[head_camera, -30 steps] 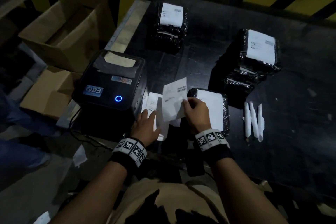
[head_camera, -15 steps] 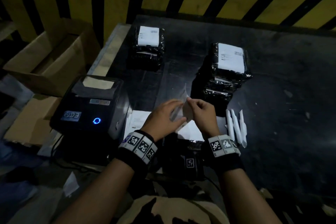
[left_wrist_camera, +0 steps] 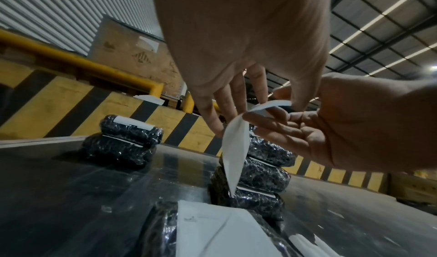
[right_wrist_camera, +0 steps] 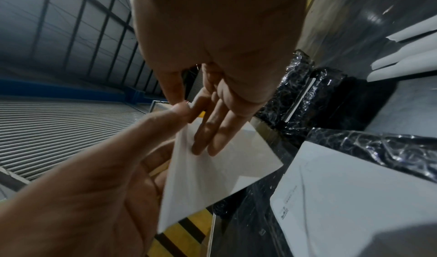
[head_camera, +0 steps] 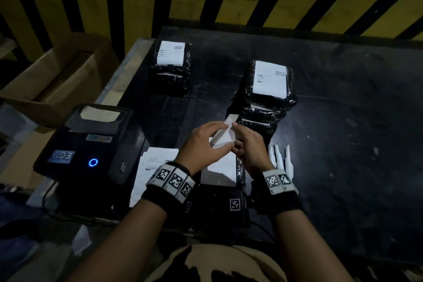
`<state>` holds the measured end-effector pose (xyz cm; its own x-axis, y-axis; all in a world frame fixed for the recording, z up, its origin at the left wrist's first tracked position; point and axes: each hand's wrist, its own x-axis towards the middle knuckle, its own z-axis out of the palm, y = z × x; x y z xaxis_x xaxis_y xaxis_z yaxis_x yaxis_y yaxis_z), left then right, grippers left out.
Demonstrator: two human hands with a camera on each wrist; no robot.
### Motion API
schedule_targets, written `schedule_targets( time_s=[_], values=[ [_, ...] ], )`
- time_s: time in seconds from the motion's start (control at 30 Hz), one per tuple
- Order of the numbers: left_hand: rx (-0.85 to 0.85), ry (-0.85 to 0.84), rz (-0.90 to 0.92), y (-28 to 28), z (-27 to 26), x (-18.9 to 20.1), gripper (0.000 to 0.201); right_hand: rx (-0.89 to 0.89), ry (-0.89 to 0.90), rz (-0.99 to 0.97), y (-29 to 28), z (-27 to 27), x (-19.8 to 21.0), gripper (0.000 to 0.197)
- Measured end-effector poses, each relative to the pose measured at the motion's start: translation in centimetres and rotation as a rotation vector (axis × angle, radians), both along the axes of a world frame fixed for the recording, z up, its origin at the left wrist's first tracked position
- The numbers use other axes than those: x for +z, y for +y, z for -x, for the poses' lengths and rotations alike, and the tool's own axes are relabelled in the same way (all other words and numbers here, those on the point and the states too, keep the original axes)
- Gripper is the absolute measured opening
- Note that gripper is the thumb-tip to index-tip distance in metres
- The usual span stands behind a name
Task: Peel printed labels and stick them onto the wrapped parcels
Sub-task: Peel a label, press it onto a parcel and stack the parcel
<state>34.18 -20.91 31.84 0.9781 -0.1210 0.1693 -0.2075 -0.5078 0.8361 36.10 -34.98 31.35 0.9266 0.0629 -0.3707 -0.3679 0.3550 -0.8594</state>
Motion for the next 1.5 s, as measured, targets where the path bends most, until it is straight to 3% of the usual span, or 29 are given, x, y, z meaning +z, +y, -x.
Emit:
schedule_targets(
  time_s=[0.83,1.5],
  values=[
    [0.037,0.129,0.199,-1.8,-0.4,1.1,0.020,0.114,-0.111,-0.130,-2.3,0.6,-0.2,0.020],
    [0.048,0.098,0.176,-1.7,-0.1,1.4,0.016,0.126,-0.172,-0.030,-2.5,0.9,-0.8,0.018]
  ],
)
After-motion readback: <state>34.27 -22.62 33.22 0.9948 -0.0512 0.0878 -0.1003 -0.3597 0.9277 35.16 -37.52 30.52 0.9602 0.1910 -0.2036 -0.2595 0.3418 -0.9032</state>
